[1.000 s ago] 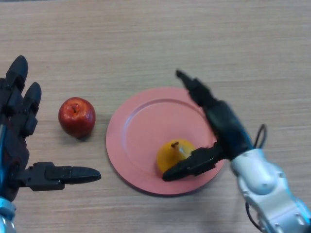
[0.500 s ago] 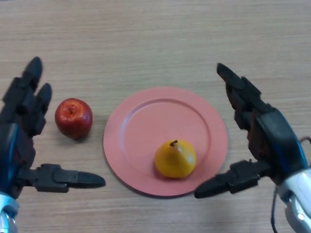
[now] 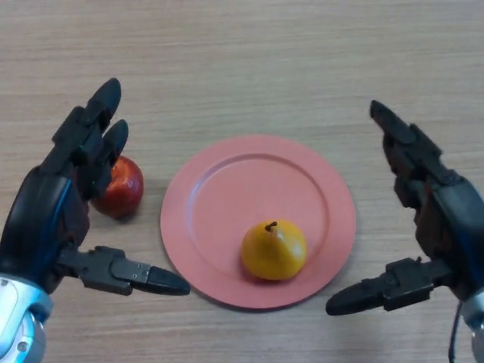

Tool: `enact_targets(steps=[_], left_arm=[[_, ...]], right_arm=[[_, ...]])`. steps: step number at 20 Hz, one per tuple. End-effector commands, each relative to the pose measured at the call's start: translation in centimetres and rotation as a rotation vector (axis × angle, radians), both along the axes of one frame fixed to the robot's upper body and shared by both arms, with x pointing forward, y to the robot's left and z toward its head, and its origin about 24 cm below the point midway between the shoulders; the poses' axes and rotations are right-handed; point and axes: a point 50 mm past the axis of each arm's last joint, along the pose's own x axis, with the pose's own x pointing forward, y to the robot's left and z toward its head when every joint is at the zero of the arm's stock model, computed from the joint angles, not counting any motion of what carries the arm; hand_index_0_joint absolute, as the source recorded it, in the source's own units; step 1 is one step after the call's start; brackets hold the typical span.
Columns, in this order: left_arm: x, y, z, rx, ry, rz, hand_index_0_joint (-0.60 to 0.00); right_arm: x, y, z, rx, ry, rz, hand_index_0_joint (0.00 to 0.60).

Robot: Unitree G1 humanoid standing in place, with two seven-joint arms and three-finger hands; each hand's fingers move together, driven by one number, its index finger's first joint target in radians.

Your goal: Pick up the yellow pear and place it on the plate

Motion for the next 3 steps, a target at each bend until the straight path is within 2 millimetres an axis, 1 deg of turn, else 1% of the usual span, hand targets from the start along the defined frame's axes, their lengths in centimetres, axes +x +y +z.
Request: enact_targets(steps=[1,3], left_arm=[[-0.51,0.17,2.73,0.019,-0.166,-0.039,0.0],[-0.54,0.24,2.74,0.013,-0.169,-0.042,0.0]], right_arm=[[-0.79,-0.85,3.36,0.021,-0.219,-0.008,0.0],[-0.63,-1.13,3.29,0.023,-0.219,-0.017,0.0]])
